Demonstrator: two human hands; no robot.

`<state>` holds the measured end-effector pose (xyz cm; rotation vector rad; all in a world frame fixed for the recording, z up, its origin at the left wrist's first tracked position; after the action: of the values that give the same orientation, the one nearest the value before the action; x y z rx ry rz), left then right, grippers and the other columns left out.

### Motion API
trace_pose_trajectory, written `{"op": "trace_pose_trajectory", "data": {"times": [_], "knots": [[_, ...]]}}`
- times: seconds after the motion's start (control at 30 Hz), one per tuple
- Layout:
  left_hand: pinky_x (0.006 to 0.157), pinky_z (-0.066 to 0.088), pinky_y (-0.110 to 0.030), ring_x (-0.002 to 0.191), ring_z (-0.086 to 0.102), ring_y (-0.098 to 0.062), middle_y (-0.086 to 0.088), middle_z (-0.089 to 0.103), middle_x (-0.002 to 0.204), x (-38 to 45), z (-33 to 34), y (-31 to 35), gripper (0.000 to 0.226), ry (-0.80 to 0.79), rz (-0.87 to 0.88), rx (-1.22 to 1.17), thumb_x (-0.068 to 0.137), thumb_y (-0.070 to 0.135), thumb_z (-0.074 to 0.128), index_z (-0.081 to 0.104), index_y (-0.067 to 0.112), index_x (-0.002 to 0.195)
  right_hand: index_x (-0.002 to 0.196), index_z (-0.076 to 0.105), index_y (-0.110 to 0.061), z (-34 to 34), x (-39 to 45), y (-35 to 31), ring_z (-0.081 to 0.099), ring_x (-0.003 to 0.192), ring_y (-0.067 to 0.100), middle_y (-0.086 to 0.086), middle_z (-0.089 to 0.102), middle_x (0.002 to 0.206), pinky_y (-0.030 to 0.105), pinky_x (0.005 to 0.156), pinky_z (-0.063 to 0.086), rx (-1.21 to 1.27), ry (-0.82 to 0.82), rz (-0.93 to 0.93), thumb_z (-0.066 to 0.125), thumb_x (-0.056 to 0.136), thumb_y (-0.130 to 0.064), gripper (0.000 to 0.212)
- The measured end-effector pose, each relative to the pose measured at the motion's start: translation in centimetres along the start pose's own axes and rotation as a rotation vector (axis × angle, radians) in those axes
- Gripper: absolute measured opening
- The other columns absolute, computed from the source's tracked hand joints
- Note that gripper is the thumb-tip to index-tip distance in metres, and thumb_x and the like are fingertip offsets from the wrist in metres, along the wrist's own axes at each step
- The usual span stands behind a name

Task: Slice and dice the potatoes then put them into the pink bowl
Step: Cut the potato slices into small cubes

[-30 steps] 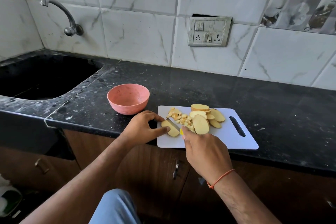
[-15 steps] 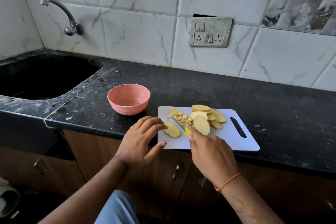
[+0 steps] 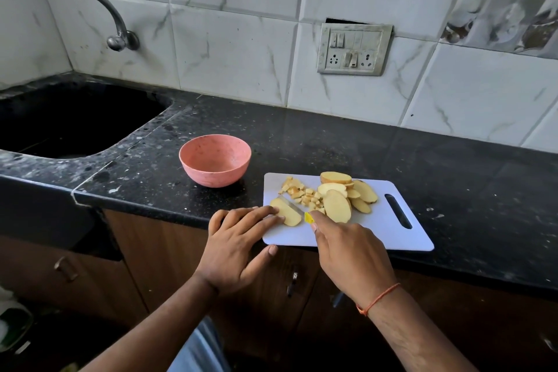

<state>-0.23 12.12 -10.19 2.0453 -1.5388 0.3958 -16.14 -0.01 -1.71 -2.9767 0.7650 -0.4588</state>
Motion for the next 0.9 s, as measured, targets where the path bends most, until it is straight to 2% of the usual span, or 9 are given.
{"op": "trace_pose_trajectory", "data": {"times": [0.2,0.3,0.37,0.53,0.7,0.83,0.9], "knots": [[0.11,0.031,-0.049,0.141,0.043,-0.008,0.031,0.037,0.16,0.1,0.1,0.0,0.05,-0.039,-0.03,0.023,0.108,0.061,0.03,0.045,0.047,0.153,0.154,0.038,-0.033,0.5,0.3,-0.1,0.064,0.078,0.02,-0.002,0.067,0.086,0.037,0.062,0.054,-0.093,-0.044,0.013,0.034,0.111,-0.036,0.043],[0.111,0.031,-0.05,0.142,0.041,-0.008,0.03,0.037,0.161,0.1,0.3,-0.2,0.051,-0.057,-0.034,0.027,0.108,0.061,0.029,0.044,0.047,0.154,0.152,0.039,-0.03,1.1,0.6,-1.1,0.062,0.077,0.024,0.001,0.064,0.083,0.036,0.058,0.042,-0.119,-0.073,0.015,0.039,0.108,-0.028,0.044],[0.111,0.031,-0.05,0.142,0.042,-0.009,0.029,0.038,0.161,0.1,0.3,-0.2,0.051,-0.059,-0.032,0.03,0.108,0.061,0.029,0.045,0.046,0.154,0.149,0.042,-0.027,1.4,1.2,-1.5,0.056,0.072,0.024,0.001,0.059,0.079,0.035,0.057,0.039,-0.139,-0.079,0.01,0.041,0.106,-0.026,0.042],[0.108,0.032,-0.049,0.141,0.043,-0.011,0.028,0.04,0.16,0.1,0.2,-0.1,0.053,-0.055,-0.031,0.052,0.108,0.064,0.028,0.047,0.044,0.153,0.148,0.042,-0.024,1.6,2.2,-1.7,0.053,0.075,0.027,0.008,0.067,0.093,0.034,0.058,0.036,-0.154,-0.118,0.016,0.043,0.106,-0.023,0.042],[0.109,0.031,-0.047,0.143,0.041,-0.013,0.027,0.038,0.162,0.2,0.5,-0.1,0.054,-0.073,-0.043,0.105,0.108,0.065,0.028,0.044,0.045,0.155,0.152,0.037,-0.024,1.9,1.5,-1.2,0.045,0.067,0.025,0.004,0.051,0.078,0.03,0.045,0.021,-0.172,-0.125,-0.01,0.042,0.106,-0.02,0.046],[0.108,0.032,-0.047,0.142,0.043,-0.015,0.025,0.039,0.162,0.2,0.4,0.0,0.055,-0.073,-0.042,0.126,0.108,0.064,0.027,0.047,0.042,0.153,0.156,0.033,-0.024,1.7,0.7,-0.9,0.044,0.067,0.022,0.002,0.048,0.08,0.03,0.05,0.029,-0.181,-0.133,-0.026,0.042,0.107,-0.021,0.049],[0.107,0.032,-0.047,0.142,0.043,-0.015,0.025,0.039,0.161,0.3,0.4,0.1,0.055,-0.072,-0.039,0.136,0.108,0.064,0.026,0.048,0.042,0.153,0.156,0.031,-0.024,1.1,0.1,-0.8,0.042,0.066,0.021,0.002,0.046,0.08,0.029,0.05,0.027,-0.184,-0.139,-0.029,0.041,0.108,-0.022,0.049]]}}
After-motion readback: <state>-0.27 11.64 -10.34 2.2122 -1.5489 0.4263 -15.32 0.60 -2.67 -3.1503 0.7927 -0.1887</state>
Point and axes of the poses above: each hand's wrist, its own x-axis towards the middle knuckle, its own z-axis out of the palm, y = z × x, the point moved 6 cm from there along x, towards the middle knuckle
